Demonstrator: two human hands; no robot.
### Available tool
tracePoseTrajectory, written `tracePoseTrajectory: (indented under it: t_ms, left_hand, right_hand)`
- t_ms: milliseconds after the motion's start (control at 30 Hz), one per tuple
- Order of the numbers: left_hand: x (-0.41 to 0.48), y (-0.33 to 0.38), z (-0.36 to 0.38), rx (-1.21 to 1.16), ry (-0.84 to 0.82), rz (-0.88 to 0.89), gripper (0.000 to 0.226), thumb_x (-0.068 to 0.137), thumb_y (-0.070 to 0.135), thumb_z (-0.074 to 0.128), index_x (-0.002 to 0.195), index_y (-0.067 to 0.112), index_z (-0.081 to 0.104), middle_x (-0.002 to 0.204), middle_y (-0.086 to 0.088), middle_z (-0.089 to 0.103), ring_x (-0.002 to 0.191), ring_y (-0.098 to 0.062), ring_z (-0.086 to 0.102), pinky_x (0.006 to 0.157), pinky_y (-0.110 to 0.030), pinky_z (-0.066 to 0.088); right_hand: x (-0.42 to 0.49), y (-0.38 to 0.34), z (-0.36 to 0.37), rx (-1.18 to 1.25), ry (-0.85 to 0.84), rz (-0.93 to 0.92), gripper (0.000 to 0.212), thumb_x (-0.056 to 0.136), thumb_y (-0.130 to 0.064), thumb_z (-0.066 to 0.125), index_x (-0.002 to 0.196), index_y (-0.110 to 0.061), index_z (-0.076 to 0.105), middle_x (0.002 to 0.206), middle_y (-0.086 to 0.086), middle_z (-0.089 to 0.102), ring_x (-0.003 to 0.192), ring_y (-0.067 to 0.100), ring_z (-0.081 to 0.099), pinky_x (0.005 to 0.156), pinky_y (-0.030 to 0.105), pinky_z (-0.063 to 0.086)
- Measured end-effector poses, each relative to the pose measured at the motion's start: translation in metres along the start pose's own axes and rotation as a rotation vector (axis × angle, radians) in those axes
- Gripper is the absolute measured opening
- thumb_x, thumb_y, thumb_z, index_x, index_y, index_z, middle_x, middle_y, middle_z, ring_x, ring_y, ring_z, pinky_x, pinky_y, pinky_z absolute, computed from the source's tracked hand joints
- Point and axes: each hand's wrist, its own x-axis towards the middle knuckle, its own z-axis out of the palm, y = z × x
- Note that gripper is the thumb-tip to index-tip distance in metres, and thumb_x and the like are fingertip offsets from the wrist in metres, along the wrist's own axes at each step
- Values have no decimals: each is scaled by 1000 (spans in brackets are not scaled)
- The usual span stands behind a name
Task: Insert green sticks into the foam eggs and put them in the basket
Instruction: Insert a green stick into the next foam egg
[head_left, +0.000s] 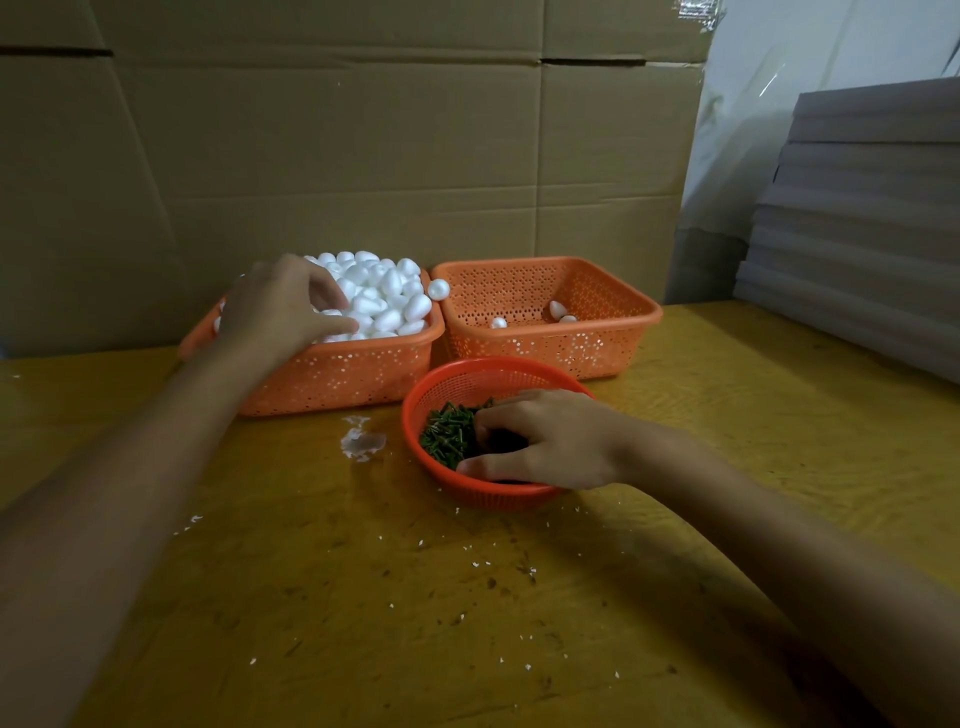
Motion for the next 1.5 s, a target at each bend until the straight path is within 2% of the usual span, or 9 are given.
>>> tracePoseTrajectory:
  t_ms: [133, 267, 400, 567, 800, 933, 1067, 1200, 1500]
  left_hand:
    - [-5, 1, 2, -22, 90, 44, 30, 73, 31, 96, 96, 19, 80, 98, -4, 79, 97, -23, 73, 89, -38, 54]
    - [-14, 7, 5, -97, 330, 114, 27, 78, 35, 91, 99, 21, 81, 99, -4, 73, 93, -18, 63, 79, -31, 46]
    - [-20, 35, 3, -560, 384, 68, 29, 79, 26, 91, 102, 18, 76, 96, 2, 75, 82, -13, 71, 76, -31, 58]
    - [-54, 85, 15, -987, 223, 57, 20, 81, 11, 89, 97, 8, 78, 88, -3, 80, 73, -20, 78, 70, -29, 62]
    - [-110, 127, 42, -1564, -186, -29, 36, 78, 13, 82, 112, 6, 75, 108, -18, 76, 99, -31, 78, 81, -27, 61]
    - [-129, 134, 54, -1580, -246, -28, 40, 97, 14, 67, 137, 11, 65, 123, -22, 69, 104, -36, 77, 81, -30, 63]
    - [-134, 134, 56, -1516, -271, 10, 29, 105, 15, 58, 132, 9, 68, 125, -17, 71, 106, -35, 76, 84, -29, 63]
    - [-135, 134, 54, -1525, -311, 10, 31, 99, 20, 63, 124, 3, 69, 123, -16, 71, 108, -37, 76, 86, -31, 63]
    - [-131, 127, 53, -1672, -402, 5, 26, 105, 11, 54, 127, 0, 63, 119, -18, 72, 118, -41, 71, 88, -31, 62]
  right_hand:
    - [0, 1, 0, -5, -8, 6, 40, 96, -69, 51, 89, -31, 59, 91, -14, 60, 89, 10, 57, 80, 36, 46]
    - [1, 0, -1, -8, -18, 8, 40, 96, -69, 50, 91, -31, 60, 92, -15, 59, 89, 8, 56, 77, 34, 43]
    - [1, 0, -1, -19, -13, 7, 39, 96, -69, 51, 91, -31, 60, 93, -14, 61, 88, 8, 57, 75, 33, 43]
    - [0, -1, -2, -14, -10, 4, 40, 97, -68, 51, 91, -29, 61, 91, -14, 60, 86, 7, 57, 74, 33, 43]
    - [-3, -3, -1, 18, -1, 15, 46, 95, -67, 52, 103, -25, 67, 102, -7, 66, 97, 15, 62, 88, 41, 52]
    - [-8, -4, -1, 83, 17, 34, 48, 95, -57, 57, 131, -26, 63, 129, 0, 68, 118, 20, 63, 101, 41, 52]
    - [-10, -8, -1, 120, 23, 63, 39, 93, -53, 59, 118, -25, 68, 113, -1, 70, 104, 17, 65, 94, 43, 55]
    - [-9, -8, -1, 132, 33, 45, 12, 95, -44, 64, 90, -33, 65, 95, -6, 70, 91, 13, 65, 84, 37, 57]
    - [-8, -8, 0, 130, 68, 18, 18, 90, -51, 61, 93, -36, 53, 84, -14, 58, 83, 9, 59, 73, 27, 48]
